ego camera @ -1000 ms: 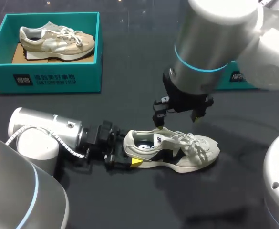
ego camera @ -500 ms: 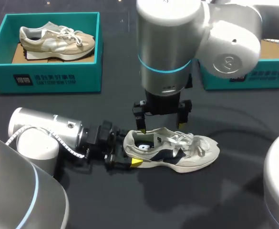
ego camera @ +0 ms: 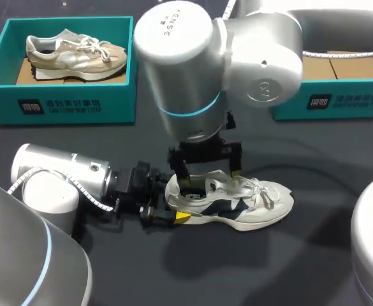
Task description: Take the shoe out of the shoebox, open the shoe tongue, remove and reinsert the insole, then place the shoe into the shoebox
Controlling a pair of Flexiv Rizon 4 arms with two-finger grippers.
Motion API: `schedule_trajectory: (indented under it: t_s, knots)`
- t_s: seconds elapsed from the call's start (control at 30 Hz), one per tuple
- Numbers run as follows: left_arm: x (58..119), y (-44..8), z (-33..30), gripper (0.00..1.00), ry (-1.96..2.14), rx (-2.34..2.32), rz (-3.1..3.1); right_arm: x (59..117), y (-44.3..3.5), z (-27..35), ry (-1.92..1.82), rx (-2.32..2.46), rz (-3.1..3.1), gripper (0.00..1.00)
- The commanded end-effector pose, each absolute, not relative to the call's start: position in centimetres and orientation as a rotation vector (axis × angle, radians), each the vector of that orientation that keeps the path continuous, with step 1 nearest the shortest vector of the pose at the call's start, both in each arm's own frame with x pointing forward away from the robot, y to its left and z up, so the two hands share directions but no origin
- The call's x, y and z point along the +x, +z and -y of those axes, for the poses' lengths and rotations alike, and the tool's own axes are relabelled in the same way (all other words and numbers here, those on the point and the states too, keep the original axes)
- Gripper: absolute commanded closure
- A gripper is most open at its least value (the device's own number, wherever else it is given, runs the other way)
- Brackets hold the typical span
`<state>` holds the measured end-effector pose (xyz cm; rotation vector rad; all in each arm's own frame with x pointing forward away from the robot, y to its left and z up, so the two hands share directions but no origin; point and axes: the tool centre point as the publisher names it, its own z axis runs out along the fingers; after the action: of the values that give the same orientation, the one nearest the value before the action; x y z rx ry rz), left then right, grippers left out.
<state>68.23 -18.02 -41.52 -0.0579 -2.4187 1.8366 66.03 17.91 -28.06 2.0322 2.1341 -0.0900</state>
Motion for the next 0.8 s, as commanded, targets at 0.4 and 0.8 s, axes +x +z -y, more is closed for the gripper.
schedule_trajectory:
  t_s: [0.4, 0.8]
  knots:
    - [68.0, -41.7, 17.7, 1.00, 1.837, -0.056, 2.421, 66.2, -30.7, -17.4, -0.225, 2.028, -2.020, 0.00]
    - [68.0, -41.7, 17.7, 1.00, 1.837, -0.056, 2.421, 66.3, -32.7, -17.2, -0.291, 2.024, -1.971, 0.00]
